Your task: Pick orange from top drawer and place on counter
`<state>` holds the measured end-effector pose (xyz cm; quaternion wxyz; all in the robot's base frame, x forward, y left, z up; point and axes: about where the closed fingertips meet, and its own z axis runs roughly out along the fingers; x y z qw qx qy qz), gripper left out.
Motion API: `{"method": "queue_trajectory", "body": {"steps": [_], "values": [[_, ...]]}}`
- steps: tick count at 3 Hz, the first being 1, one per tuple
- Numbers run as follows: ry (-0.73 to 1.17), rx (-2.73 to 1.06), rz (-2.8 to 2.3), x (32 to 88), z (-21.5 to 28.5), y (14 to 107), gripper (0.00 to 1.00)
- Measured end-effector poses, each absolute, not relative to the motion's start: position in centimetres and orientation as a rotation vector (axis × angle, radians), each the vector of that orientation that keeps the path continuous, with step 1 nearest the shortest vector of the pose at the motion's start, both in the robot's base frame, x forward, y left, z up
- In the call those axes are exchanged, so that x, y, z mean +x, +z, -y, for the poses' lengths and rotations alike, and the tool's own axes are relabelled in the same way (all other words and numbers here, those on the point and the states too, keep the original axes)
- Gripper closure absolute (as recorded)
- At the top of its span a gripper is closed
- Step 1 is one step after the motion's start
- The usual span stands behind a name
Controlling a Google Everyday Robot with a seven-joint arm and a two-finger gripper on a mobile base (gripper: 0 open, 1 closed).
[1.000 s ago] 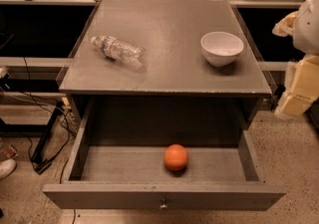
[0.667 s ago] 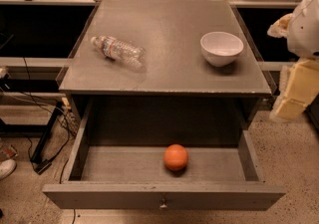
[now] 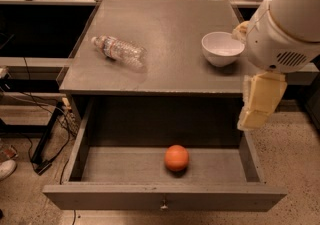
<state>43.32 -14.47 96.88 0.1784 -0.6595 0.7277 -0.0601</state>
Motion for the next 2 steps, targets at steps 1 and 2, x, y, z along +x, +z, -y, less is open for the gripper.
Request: {"method": "queue_trajectory", "body": {"steps": [1, 2], "values": [[-0.170, -1.866, -2.058, 43.3, 14.5, 96.9, 0.00], [-0.118, -1.901, -2.051, 42.3, 12.3, 94.5, 0.00]]}}
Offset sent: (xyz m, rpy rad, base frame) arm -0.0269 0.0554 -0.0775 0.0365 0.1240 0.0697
